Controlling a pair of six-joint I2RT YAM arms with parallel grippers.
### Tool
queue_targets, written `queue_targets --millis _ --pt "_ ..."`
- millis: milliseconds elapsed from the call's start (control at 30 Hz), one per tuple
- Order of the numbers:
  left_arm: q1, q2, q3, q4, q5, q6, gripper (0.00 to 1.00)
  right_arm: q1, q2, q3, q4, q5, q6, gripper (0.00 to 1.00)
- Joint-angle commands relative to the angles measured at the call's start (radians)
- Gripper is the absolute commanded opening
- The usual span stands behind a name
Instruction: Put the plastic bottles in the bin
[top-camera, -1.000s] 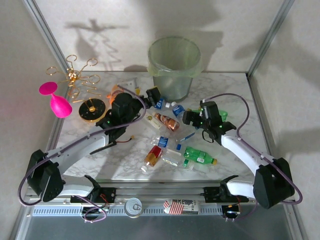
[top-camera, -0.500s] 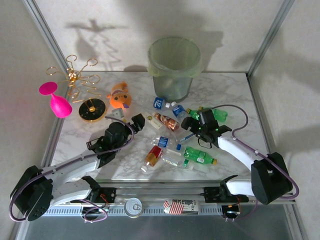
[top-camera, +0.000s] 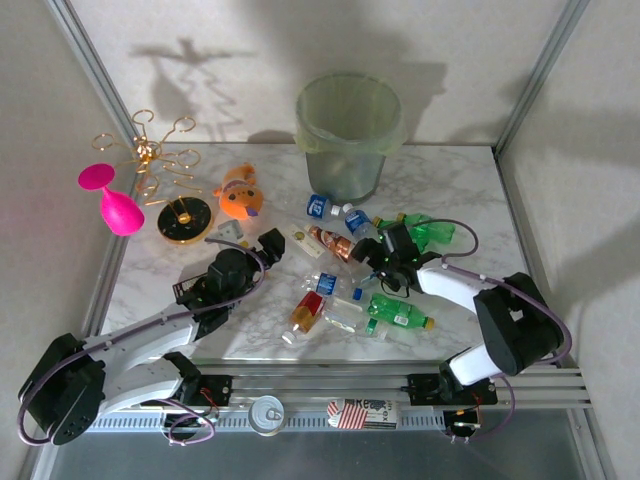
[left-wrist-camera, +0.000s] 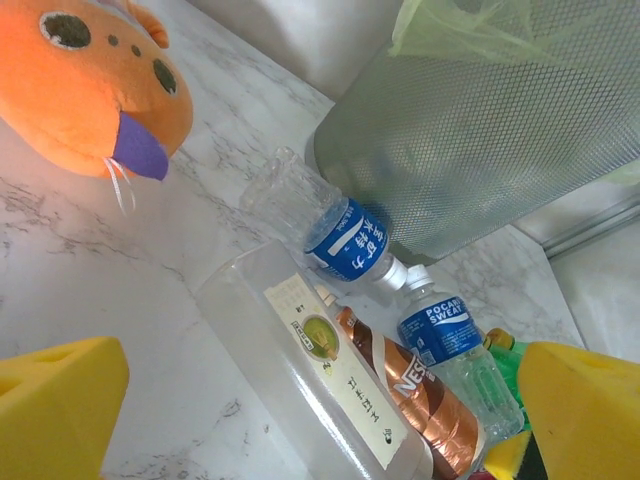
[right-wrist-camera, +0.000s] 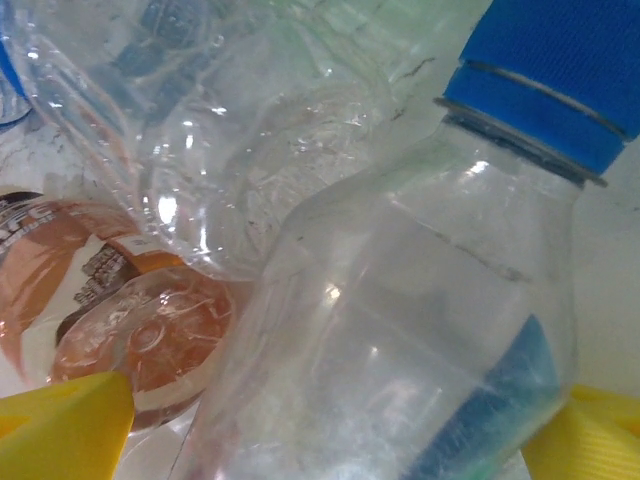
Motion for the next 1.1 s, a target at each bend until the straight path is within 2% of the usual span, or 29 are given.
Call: queue_targets --millis 0,467,700,833,1067 --pt "0.01 -0.031 -0.02 -0.013 -0.039 -0.009 1.0 0.01 0.01 -0.028 0.048 0.018 0.044 0.96" --pt "0.012 -0.055 -0.006 -0.035 -0.077 -0.033 1.0 0.011 0.058 -0.098 0.182 0.04 0.115 0.87" --pt "0.013 -0.072 -0.021 -0.044 -0.093 -0.06 1.0 0.011 0.069 -0.104 0.204 0.036 0.107 0.77" --pt "0.015 -0.086 -0.022 -0.051 -0.107 -0.061 1.0 0.012 0.048 -0.111 0.219 0.033 0.107 0.7" --pt "0.019 -0.1 -0.025 -0.05 -0.124 -0.071 1.0 0.011 -0.035 -0.126 0.231 0.044 0.081 0.65"
